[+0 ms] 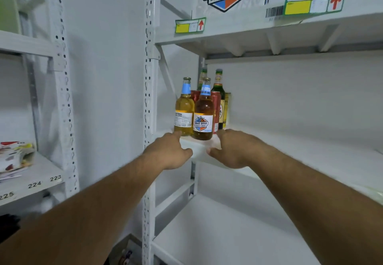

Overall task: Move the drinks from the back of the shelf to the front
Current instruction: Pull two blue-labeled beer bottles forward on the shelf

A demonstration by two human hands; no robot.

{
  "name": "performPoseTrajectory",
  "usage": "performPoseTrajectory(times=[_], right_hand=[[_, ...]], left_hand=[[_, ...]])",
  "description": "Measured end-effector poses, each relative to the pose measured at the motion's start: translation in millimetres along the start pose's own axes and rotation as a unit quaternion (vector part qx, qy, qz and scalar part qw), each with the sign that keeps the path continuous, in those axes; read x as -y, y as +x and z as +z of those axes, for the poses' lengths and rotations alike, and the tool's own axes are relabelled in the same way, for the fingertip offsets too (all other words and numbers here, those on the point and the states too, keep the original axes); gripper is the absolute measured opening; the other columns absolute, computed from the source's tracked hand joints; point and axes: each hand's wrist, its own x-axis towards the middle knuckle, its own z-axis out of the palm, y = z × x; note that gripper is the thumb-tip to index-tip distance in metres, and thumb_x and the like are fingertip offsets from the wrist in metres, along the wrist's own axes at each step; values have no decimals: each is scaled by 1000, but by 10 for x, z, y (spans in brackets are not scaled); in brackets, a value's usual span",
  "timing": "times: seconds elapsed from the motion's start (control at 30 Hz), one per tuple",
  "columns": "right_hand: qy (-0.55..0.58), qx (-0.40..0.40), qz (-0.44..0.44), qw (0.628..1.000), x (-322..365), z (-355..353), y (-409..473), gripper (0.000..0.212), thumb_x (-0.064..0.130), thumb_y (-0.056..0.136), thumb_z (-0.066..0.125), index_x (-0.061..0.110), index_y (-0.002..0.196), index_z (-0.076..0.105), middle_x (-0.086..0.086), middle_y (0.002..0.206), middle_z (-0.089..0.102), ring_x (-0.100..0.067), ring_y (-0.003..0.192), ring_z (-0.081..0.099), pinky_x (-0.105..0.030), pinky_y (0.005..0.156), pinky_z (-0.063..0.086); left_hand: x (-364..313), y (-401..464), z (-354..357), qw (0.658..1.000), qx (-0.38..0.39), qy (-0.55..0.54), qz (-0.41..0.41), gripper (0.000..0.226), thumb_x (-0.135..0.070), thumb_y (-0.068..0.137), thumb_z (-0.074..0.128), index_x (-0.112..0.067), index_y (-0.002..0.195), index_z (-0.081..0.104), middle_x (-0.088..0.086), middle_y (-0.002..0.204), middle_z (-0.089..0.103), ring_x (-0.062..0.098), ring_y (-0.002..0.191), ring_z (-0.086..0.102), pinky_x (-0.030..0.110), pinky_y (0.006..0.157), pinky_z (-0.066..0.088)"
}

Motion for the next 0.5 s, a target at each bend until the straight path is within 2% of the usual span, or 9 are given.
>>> performPoseTrajectory(times=[0.2,0.37,0.5], right_hand=[[1,-18,1,1000,14,-52,127,64,59,95,48,24,148,38,-3,139,55,-24,118,56,-37,94,50],[28,-32,-16,999,-71,-16,236,61,58,95,47,27,147,38,-2,136,56,-23,115,57,-36,91,50],[64,-39,-19,997,-103,66,304,61,56,97,48,28,149,35,-2,139,54,-23,119,55,-36,93,49]], left_hand=[[22,109,-24,1000,-11,-16,8,75,-51,96,56,-34,162,27,-2,160,45,28,137,54,46,108,50],[54,201,-18,1000,-20,-23,1,70,-51,92,57,-36,157,36,-3,151,54,26,128,59,47,105,53],[66,309,13,999,-29,-39,-6,68,-48,96,60,-32,158,36,-1,152,54,26,129,58,42,105,51]])
